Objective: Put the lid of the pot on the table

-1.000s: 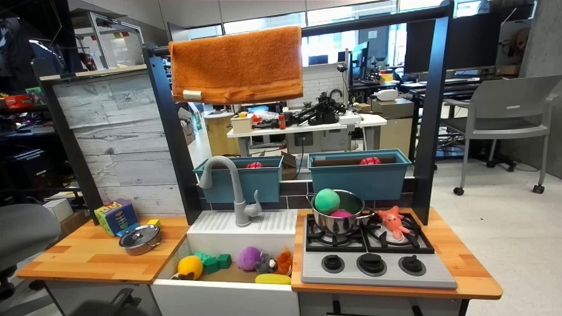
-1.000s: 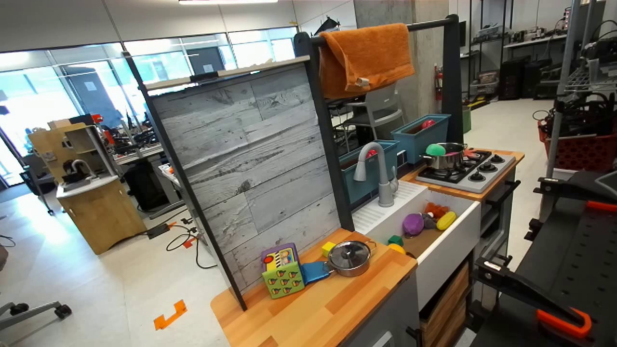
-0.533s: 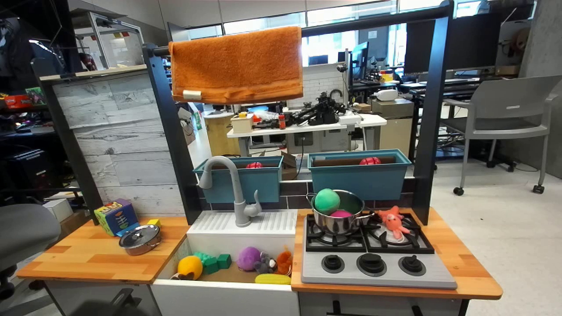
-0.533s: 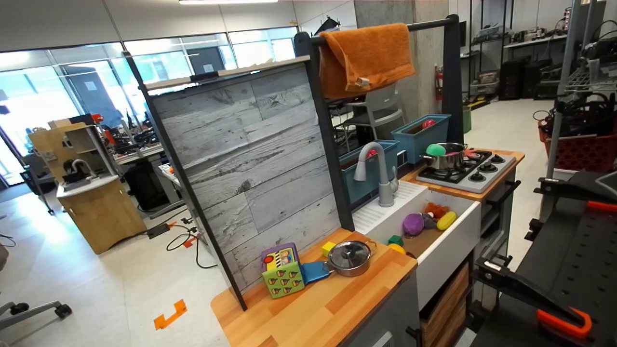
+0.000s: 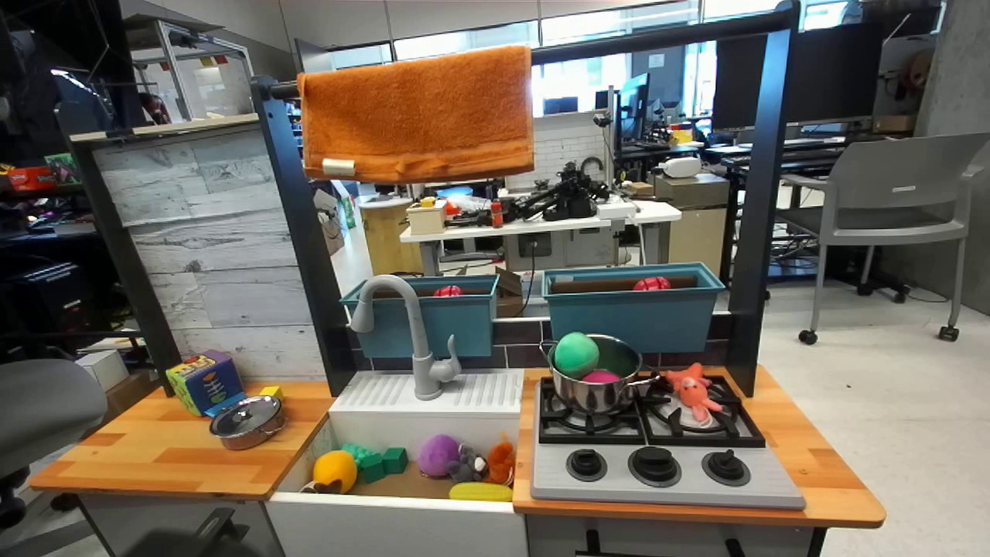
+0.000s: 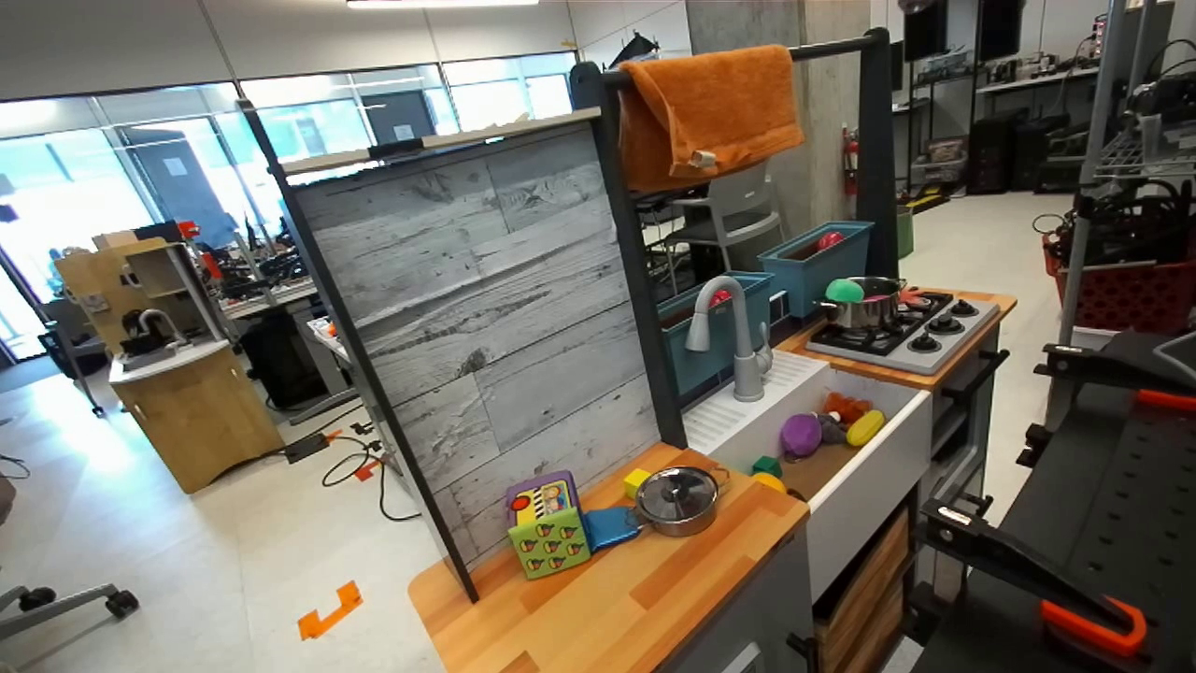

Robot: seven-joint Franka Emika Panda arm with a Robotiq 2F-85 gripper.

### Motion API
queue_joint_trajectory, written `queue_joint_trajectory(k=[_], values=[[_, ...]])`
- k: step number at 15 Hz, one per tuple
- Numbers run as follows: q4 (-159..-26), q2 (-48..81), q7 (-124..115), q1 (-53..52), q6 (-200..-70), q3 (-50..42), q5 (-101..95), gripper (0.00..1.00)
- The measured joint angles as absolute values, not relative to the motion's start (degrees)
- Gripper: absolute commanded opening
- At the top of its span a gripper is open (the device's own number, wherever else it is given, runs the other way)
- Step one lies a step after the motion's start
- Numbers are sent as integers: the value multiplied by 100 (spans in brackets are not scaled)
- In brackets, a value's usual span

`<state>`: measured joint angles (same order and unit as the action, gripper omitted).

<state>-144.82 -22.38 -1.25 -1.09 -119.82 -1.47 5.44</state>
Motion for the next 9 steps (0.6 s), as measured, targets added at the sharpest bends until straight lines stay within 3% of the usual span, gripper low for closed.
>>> queue_joint_trajectory(k=[9], values=[[-13886,-740,-628,-157,-13356,78,688,100]])
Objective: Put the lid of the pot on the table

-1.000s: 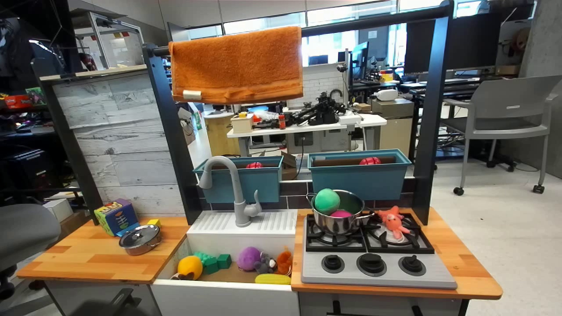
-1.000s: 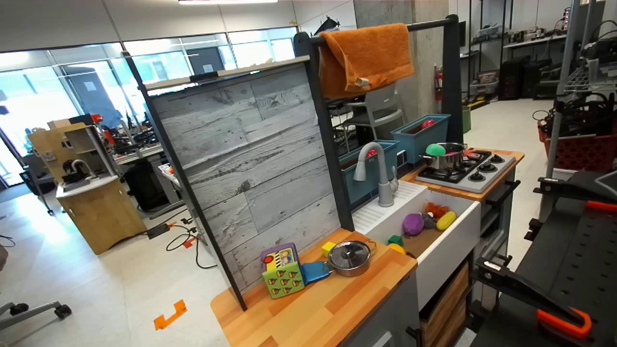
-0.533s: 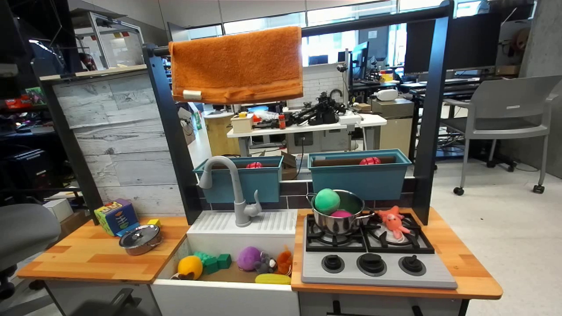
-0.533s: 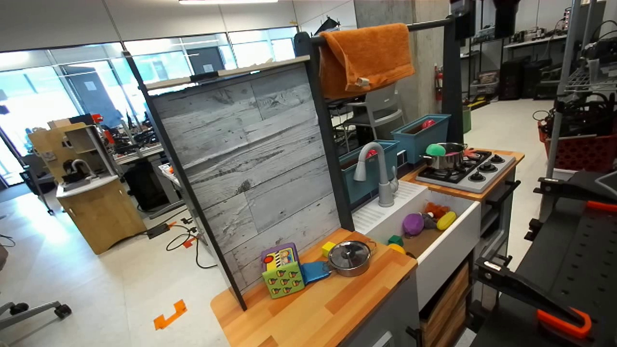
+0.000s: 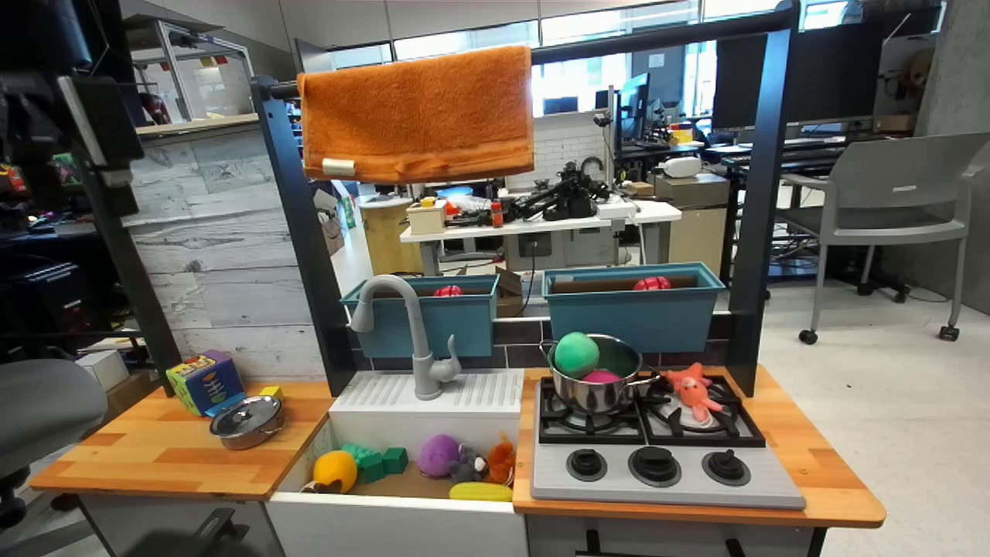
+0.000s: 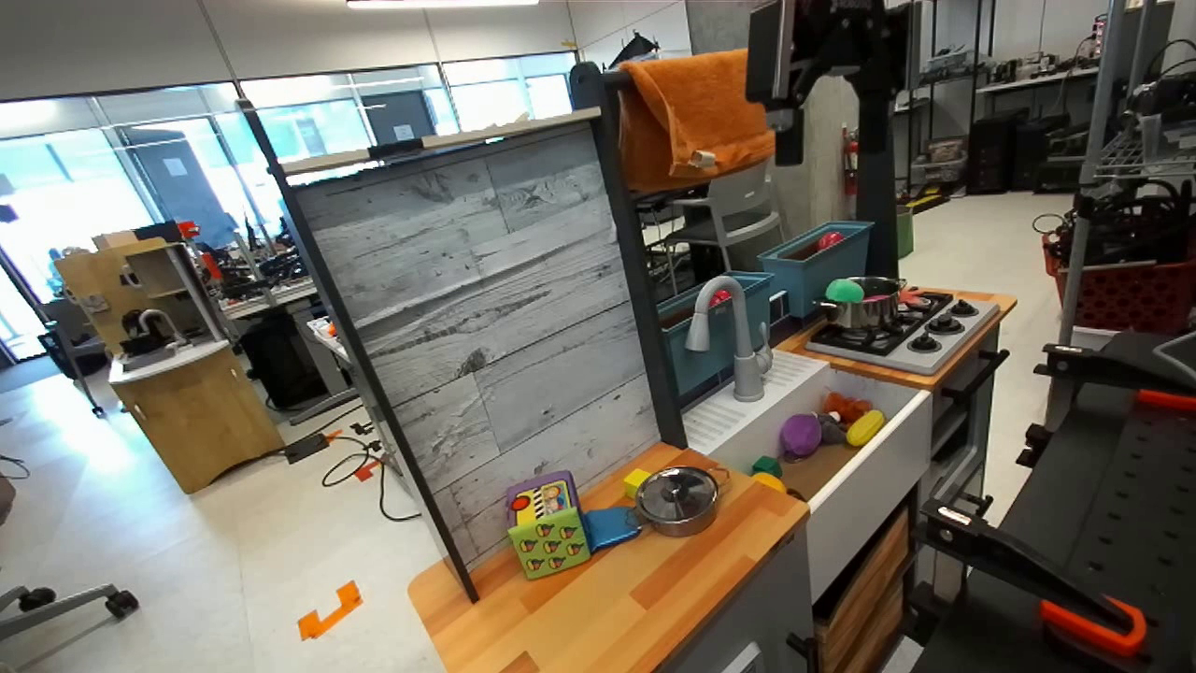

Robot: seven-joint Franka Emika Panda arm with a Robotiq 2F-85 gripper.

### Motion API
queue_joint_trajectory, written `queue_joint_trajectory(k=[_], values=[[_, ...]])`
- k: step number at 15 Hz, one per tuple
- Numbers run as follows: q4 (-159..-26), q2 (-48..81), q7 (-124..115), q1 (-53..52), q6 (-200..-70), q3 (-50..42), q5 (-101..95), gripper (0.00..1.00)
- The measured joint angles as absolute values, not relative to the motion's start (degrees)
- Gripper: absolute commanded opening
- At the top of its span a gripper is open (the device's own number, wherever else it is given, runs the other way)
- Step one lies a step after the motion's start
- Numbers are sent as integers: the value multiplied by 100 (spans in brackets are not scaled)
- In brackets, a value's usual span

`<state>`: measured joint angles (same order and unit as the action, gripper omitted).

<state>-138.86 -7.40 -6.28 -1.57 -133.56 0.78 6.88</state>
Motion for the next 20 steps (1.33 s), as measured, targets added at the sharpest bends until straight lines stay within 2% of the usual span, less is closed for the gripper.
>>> queue_joint_trajectory(k=[9,20], values=[[-13312,830,-1017,-309,-14731,238,729,100],[-11932,2591,-1863,-511,-14894,104,674,100]])
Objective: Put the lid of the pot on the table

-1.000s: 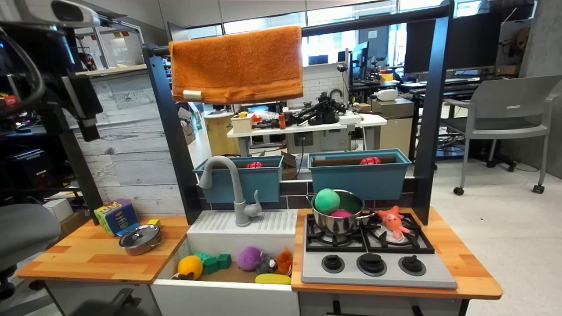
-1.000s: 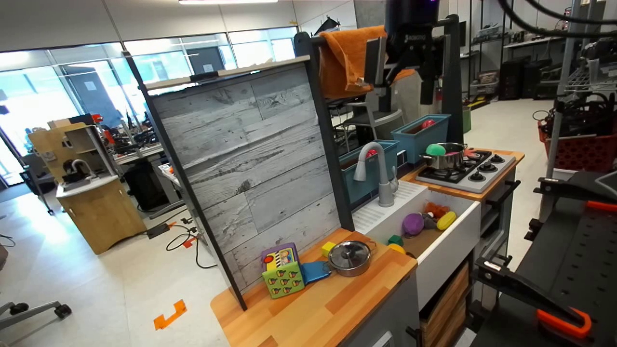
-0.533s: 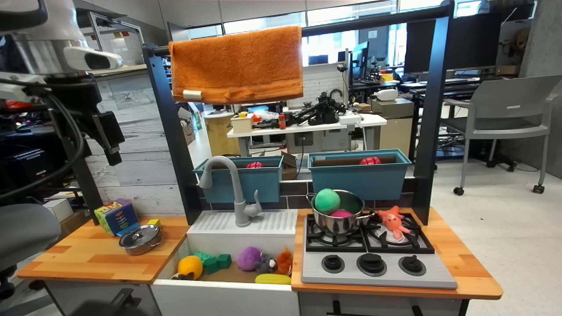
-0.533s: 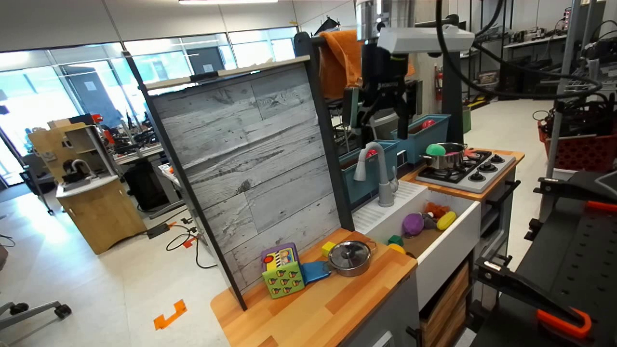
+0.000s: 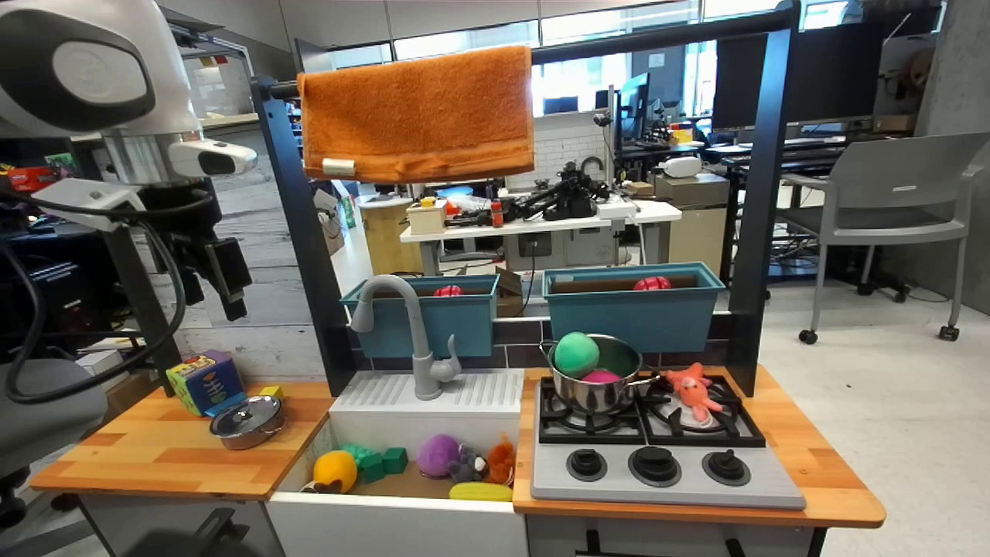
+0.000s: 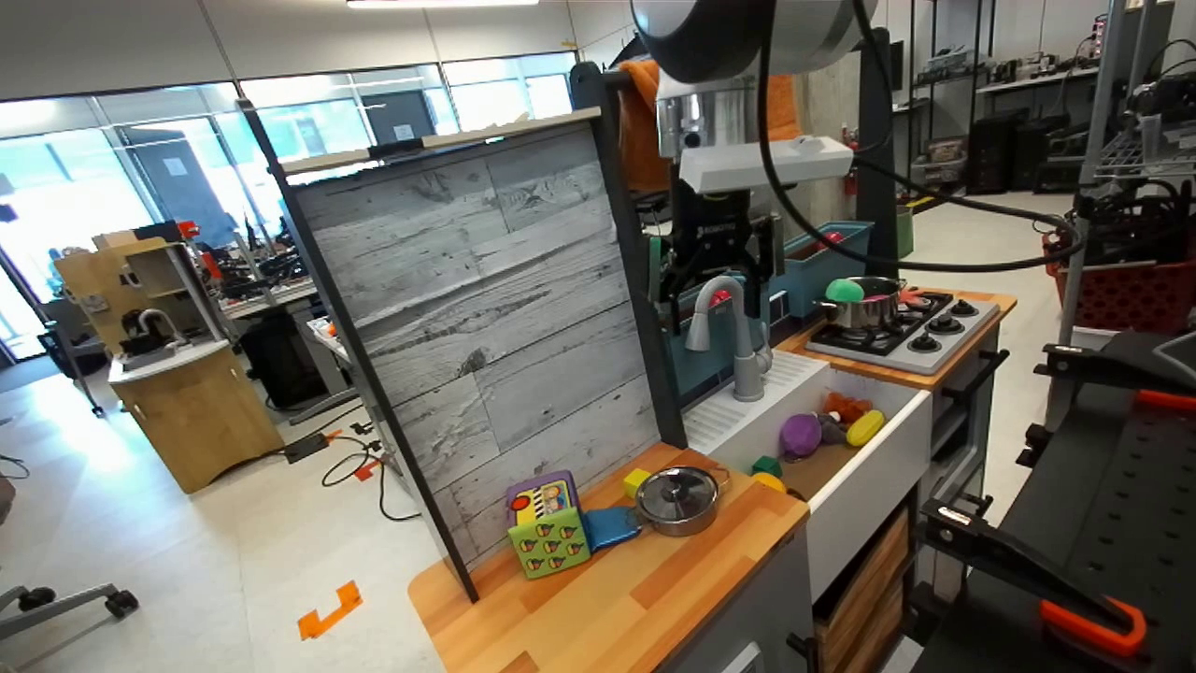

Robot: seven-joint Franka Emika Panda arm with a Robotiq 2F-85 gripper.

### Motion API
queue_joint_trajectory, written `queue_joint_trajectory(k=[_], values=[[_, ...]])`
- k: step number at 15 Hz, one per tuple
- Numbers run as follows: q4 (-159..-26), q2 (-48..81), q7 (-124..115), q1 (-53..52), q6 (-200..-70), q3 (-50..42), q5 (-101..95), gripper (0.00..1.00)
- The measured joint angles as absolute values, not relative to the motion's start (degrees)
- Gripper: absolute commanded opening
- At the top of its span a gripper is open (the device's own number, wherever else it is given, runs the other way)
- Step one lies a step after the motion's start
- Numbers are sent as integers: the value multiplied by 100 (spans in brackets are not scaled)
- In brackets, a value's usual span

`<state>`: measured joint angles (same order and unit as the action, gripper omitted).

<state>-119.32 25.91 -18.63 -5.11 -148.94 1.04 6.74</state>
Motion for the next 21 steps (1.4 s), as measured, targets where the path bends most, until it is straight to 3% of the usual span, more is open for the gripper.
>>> queue_joint_trajectory(k=[10,21], values=[[-10755,4057,-2475,-952,-14985,-409,555,100],[-10407,4878,-2150,-1116,-14924,-390,402,100]])
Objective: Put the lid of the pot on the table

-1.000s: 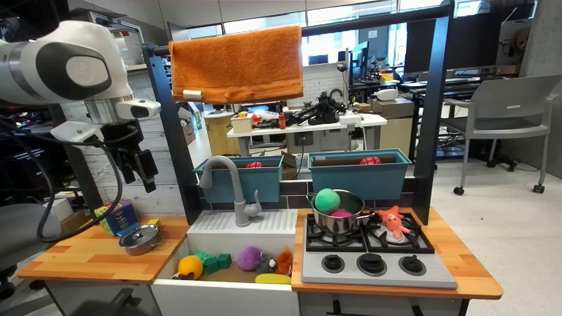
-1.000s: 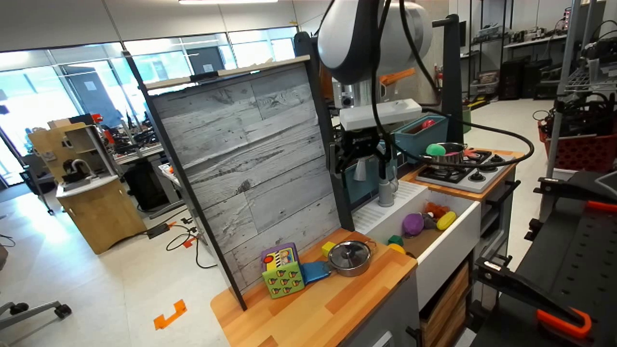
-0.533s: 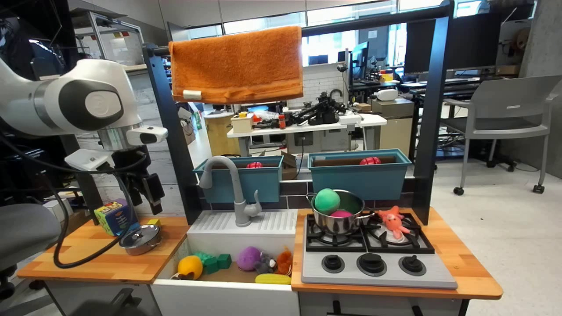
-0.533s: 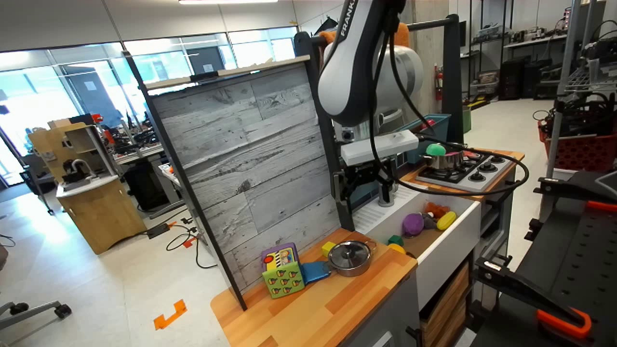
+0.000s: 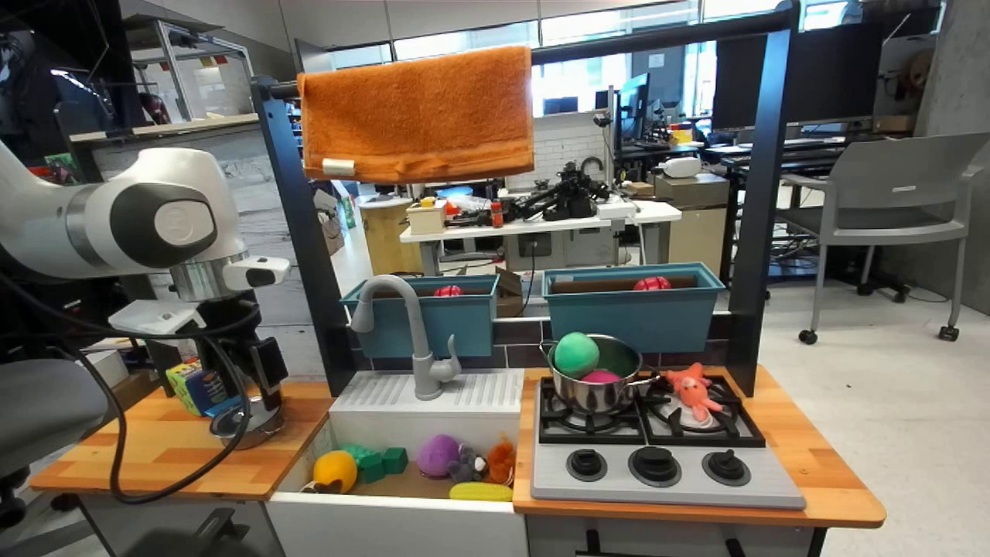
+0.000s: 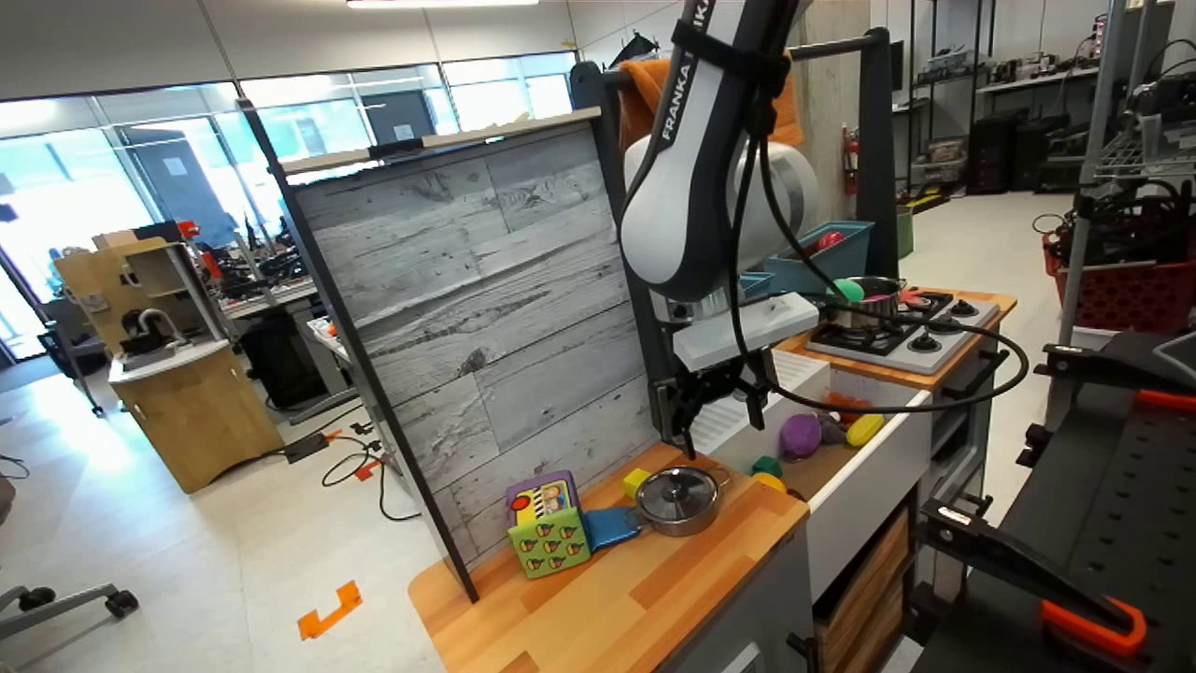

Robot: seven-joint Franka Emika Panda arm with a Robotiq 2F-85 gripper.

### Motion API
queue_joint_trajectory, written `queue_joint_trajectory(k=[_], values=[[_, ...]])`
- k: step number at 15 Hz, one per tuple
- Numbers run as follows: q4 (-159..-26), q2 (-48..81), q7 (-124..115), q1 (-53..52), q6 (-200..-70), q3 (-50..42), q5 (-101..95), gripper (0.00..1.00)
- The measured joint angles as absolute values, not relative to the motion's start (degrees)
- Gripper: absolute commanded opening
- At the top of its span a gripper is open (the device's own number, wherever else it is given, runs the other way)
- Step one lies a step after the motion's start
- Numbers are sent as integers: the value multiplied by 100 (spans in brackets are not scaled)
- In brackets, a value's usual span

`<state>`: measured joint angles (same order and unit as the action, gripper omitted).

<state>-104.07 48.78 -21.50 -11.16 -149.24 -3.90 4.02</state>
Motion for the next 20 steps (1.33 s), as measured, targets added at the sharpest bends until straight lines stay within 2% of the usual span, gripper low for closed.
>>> queue_joint_trajectory(k=[20], values=[[-9862,5623,-840,-1052,-14964,-381,-303,100]])
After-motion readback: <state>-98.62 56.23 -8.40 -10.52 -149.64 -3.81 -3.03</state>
